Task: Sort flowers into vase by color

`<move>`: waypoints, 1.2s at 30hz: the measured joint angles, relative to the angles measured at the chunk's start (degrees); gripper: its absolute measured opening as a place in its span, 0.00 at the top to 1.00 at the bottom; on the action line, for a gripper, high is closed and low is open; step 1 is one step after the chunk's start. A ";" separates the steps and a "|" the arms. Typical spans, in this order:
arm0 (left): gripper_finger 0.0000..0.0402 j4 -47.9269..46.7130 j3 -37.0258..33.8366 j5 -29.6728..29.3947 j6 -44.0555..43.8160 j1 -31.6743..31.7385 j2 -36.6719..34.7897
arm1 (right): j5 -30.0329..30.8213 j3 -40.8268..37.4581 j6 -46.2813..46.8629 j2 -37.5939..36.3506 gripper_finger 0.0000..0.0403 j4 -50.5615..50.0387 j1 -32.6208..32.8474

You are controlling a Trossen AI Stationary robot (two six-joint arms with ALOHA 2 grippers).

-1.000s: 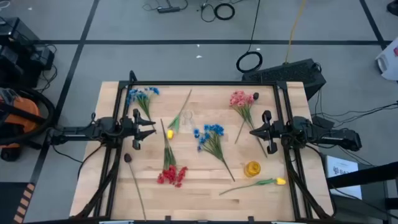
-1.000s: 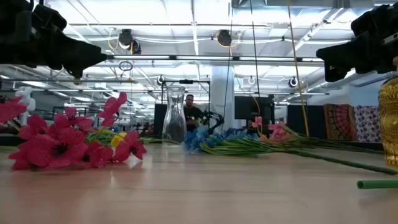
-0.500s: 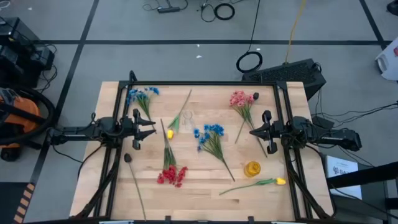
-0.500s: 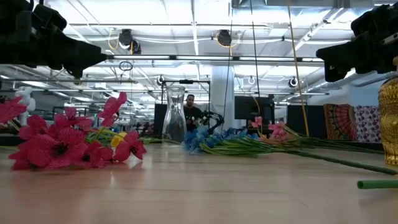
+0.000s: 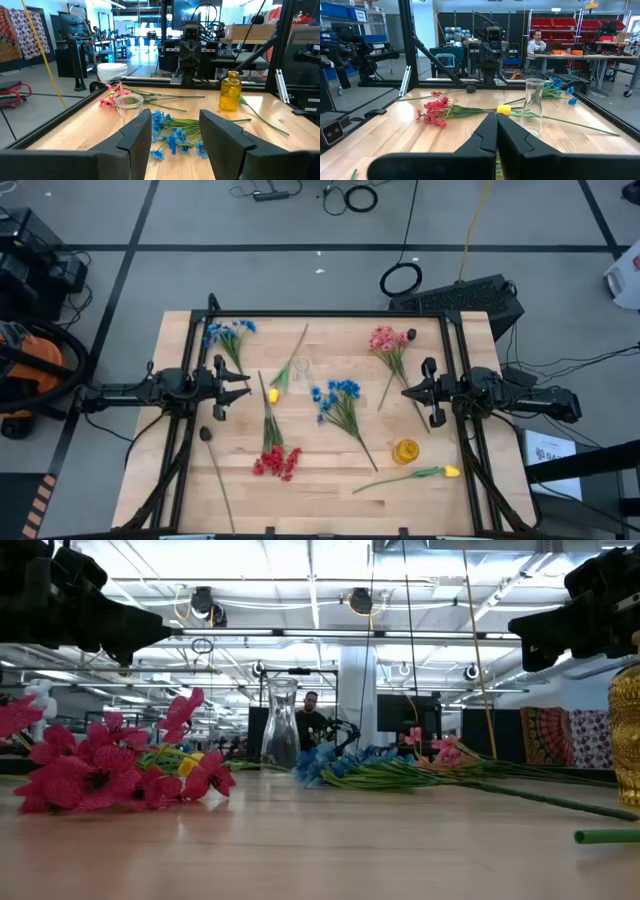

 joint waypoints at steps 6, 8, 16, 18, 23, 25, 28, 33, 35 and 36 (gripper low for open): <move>0.57 -0.01 0.01 0.02 -0.01 0.00 0.00 | 0.00 0.00 0.00 0.00 1.00 -0.01 0.00; 0.57 -0.02 0.00 0.00 -0.02 0.02 -0.02 | 0.00 0.00 0.00 0.00 1.00 0.00 0.00; 0.57 -0.02 0.01 0.01 -0.01 0.01 0.00 | -0.01 0.00 0.98 0.00 1.00 0.00 0.00; 0.57 -0.02 0.02 0.02 -0.02 0.00 -0.02 | 0.00 0.00 2.30 0.00 1.00 0.00 -0.01; 0.57 0.00 0.02 0.00 -0.02 0.02 0.00 | 0.02 -0.02 4.20 0.00 1.00 0.08 0.00; 0.57 -0.02 0.02 0.02 0.00 0.00 -0.02 | 0.24 -0.02 1.76 0.00 1.00 0.09 -0.01; 0.57 -0.02 0.00 0.01 -0.01 0.00 -0.01 | 0.28 -0.04 -0.22 0.00 1.00 0.25 0.00; 0.57 0.00 0.00 0.02 -0.02 0.00 0.00 | 0.24 0.25 1.82 0.12 1.00 -0.11 0.00; 0.57 -0.02 0.02 0.00 0.00 0.00 -0.02 | 0.24 1.41 2.86 1.24 1.00 -0.17 0.00; 0.57 -0.02 0.00 0.00 0.00 0.00 -0.02 | 0.24 2.21 3.02 2.17 1.00 -0.24 0.00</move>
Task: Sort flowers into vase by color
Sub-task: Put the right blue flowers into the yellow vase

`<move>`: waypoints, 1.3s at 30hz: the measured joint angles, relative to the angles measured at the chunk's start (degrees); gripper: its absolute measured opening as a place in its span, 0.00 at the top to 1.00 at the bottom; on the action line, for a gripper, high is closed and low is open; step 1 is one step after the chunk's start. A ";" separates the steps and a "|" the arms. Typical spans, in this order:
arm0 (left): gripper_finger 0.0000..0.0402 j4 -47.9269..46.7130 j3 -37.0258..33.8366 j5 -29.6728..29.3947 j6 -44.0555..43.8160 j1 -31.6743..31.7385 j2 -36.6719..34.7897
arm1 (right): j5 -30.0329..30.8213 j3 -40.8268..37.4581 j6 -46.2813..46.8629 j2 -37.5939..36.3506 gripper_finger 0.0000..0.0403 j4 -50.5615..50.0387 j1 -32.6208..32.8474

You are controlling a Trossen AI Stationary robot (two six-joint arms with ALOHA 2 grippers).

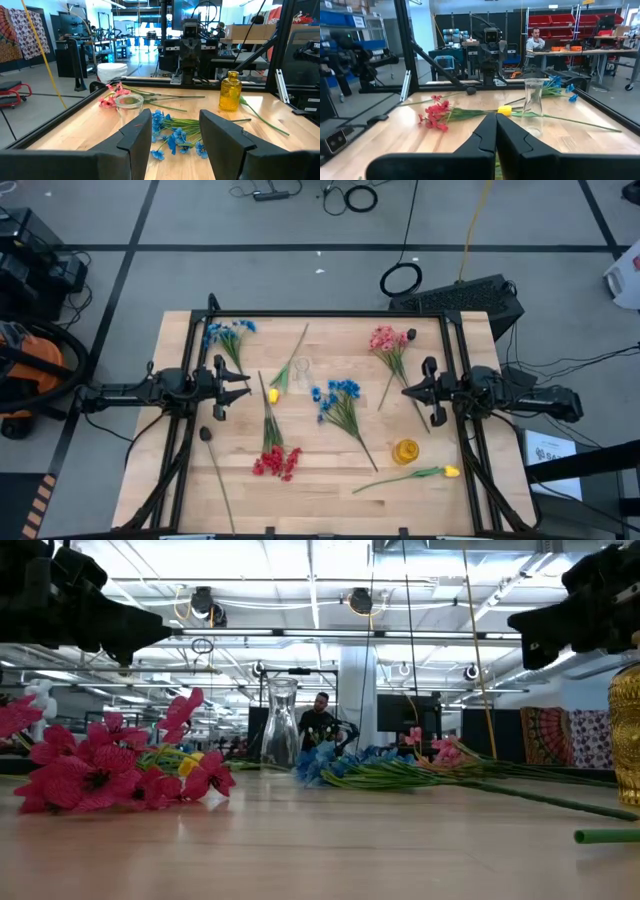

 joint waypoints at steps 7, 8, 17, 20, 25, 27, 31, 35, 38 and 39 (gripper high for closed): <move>0.57 0.00 0.00 0.02 0.00 0.02 0.02 | 10.38 11.74 -0.01 14.10 1.00 -0.67 -0.01; 0.57 0.02 0.00 0.02 -0.02 0.02 0.00 | 11.76 14.01 0.11 17.08 1.00 -1.01 -0.02; 0.57 0.01 0.01 0.02 -0.01 0.01 0.00 | 18.00 40.90 17.76 49.69 1.00 -18.91 0.04; 0.57 0.01 0.01 0.02 -0.02 0.00 0.02 | 17.87 50.56 23.39 60.00 1.00 -27.93 0.07; 0.57 0.02 0.02 0.00 -0.02 0.02 0.02 | 18.09 64.36 28.94 74.52 1.00 -41.88 1.20; 0.57 0.02 0.01 0.02 0.00 0.01 0.00 | 18.00 68.91 31.51 79.16 1.00 -46.26 1.54; 0.57 0.02 0.00 0.00 -0.02 0.01 0.00 | 15.07 75.35 36.01 86.73 1.00 -54.15 1.49; 0.57 0.00 0.00 0.00 0.00 0.02 0.00 | 9.23 77.13 36.88 91.50 0.95 -55.06 1.51; 0.57 0.02 0.02 0.02 -0.02 0.00 0.01 | 6.68 77.11 42.15 94.53 0.87 -55.35 1.55; 0.57 0.01 0.01 0.00 -0.01 0.01 0.00 | 6.69 77.11 43.67 95.43 0.85 -55.75 1.54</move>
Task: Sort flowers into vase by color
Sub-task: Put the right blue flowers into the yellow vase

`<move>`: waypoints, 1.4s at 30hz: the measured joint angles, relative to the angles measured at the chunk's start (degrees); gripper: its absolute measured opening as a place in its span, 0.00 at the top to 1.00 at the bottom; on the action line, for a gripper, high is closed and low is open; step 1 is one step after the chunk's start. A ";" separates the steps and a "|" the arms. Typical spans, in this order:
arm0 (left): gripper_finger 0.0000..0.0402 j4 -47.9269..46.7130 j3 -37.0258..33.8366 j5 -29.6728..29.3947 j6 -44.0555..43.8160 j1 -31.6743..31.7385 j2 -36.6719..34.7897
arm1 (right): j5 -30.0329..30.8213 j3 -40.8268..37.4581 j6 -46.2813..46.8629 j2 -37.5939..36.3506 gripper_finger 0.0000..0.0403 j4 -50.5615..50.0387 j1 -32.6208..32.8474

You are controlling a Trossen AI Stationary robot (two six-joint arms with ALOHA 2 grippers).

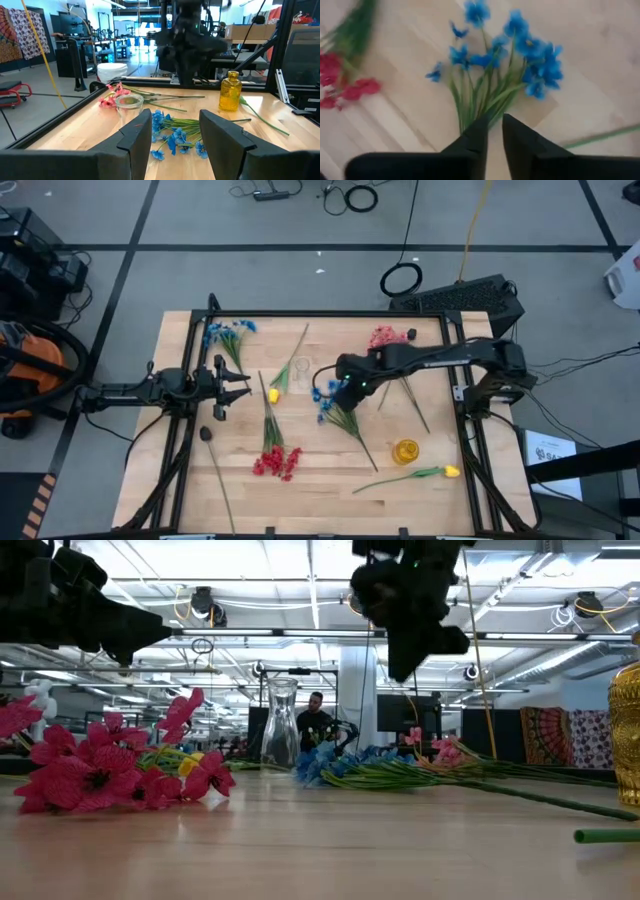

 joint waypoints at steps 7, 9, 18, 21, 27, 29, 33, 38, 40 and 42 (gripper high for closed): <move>0.57 -0.01 0.01 0.02 -0.02 -0.01 0.00 | -1.88 0.00 3.05 4.81 0.62 -2.48 0.05; 0.57 0.01 0.00 0.02 0.01 -0.01 0.00 | -2.54 0.00 4.01 5.64 0.56 -2.48 0.69; 0.57 -0.01 0.01 0.00 -0.02 0.01 0.01 | 2.99 0.00 10.27 8.87 0.42 -1.28 7.73; 0.57 0.01 -0.01 0.02 0.01 -0.01 -0.01 | 3.31 0.00 11.15 10.13 0.42 -1.11 9.40; 0.57 0.01 -0.01 0.02 0.01 -0.01 0.01 | 1.75 -0.01 11.20 13.90 0.42 0.52 10.15; 0.57 0.01 -0.01 0.00 0.01 -0.01 -0.01 | 1.61 -0.02 11.34 14.97 0.42 1.22 10.13; 0.57 0.00 0.00 0.00 -0.02 0.00 -0.01 | 0.44 -0.02 10.40 16.90 0.42 3.67 10.09; 0.57 0.01 -0.01 0.02 -0.01 -0.01 0.01 | 0.52 0.03 10.34 19.36 0.45 6.13 10.07; 0.57 0.01 -0.01 0.00 0.00 0.00 0.01 | 0.51 0.18 10.34 20.03 0.49 6.16 10.07; 0.57 0.03 -0.01 0.02 -0.02 0.01 0.01 | 0.17 0.28 10.27 20.76 0.53 6.21 10.05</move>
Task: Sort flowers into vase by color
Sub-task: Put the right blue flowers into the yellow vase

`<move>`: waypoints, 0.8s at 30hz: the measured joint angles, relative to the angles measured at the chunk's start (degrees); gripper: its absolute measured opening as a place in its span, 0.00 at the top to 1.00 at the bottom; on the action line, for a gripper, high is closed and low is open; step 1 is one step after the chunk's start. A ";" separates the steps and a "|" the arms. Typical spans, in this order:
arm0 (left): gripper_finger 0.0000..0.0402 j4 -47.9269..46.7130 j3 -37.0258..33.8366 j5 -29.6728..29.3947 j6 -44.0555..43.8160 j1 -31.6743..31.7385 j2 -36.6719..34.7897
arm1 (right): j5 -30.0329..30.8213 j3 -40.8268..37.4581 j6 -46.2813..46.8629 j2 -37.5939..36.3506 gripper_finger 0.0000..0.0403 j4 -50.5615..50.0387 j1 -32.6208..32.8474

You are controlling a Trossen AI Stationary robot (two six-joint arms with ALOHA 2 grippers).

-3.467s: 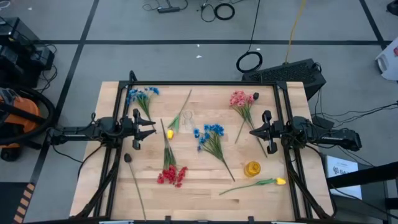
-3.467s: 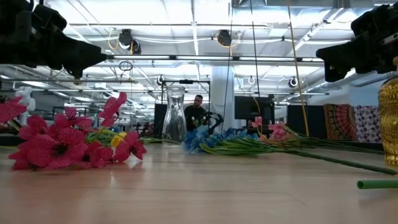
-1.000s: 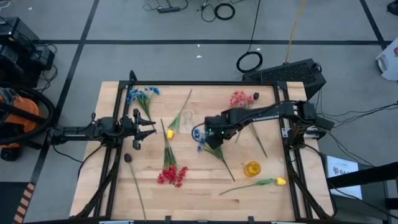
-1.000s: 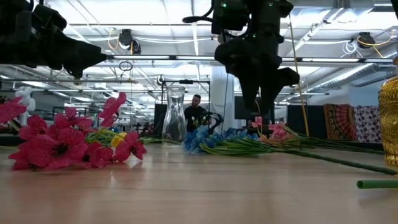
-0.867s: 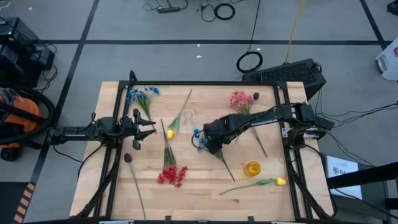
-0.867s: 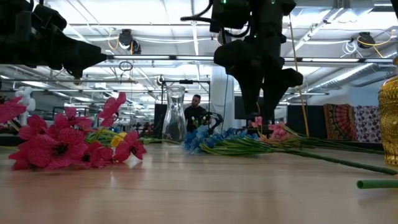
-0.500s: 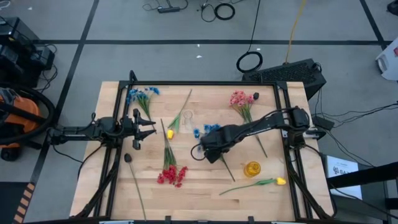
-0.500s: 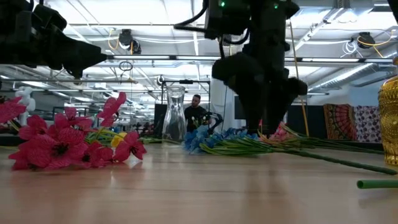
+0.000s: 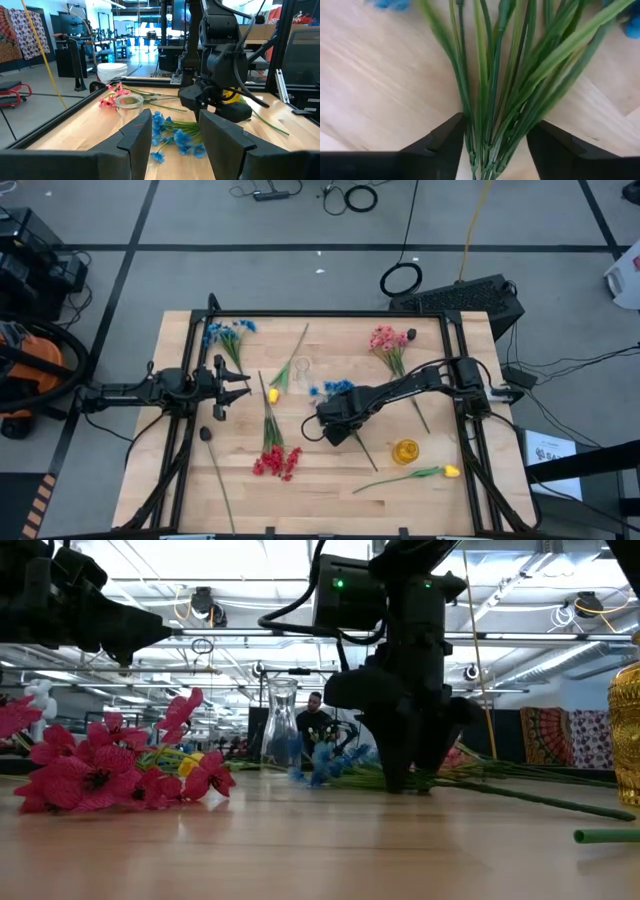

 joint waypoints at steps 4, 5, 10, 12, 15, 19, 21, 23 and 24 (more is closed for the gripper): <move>0.57 0.02 0.00 0.00 0.02 -0.01 -0.01 | -1.00 -0.02 -1.17 0.75 0.66 0.13 -0.02; 0.57 0.02 0.00 0.00 0.01 -0.02 -0.02 | -1.08 -0.02 -2.31 0.77 0.69 0.17 -0.02; 0.57 0.04 0.00 0.00 0.02 -0.02 -0.02 | -1.34 -0.07 -2.86 0.58 0.87 -0.02 0.00; 0.57 0.02 0.02 0.00 0.01 -0.02 0.00 | -0.73 -0.11 -3.46 0.56 0.94 0.50 0.02; 0.57 0.02 0.00 -0.02 0.02 -0.02 0.00 | 0.15 -0.22 -5.43 -0.39 0.98 0.93 0.35; 0.57 0.02 0.00 -0.01 0.02 0.00 0.00 | 5.45 -0.72 -6.12 -3.60 0.98 0.39 1.72; 0.57 0.02 0.01 0.00 0.01 -0.02 -0.01 | 10.03 -0.78 -6.17 -7.39 0.99 0.43 2.87; 0.57 0.00 0.00 0.00 0.02 -0.01 -0.01 | 14.61 -0.46 -6.18 -11.97 0.99 0.70 4.12; 0.57 0.00 0.02 -0.02 0.02 -0.02 0.00 | 16.52 -0.44 -6.19 -14.15 0.99 0.71 4.83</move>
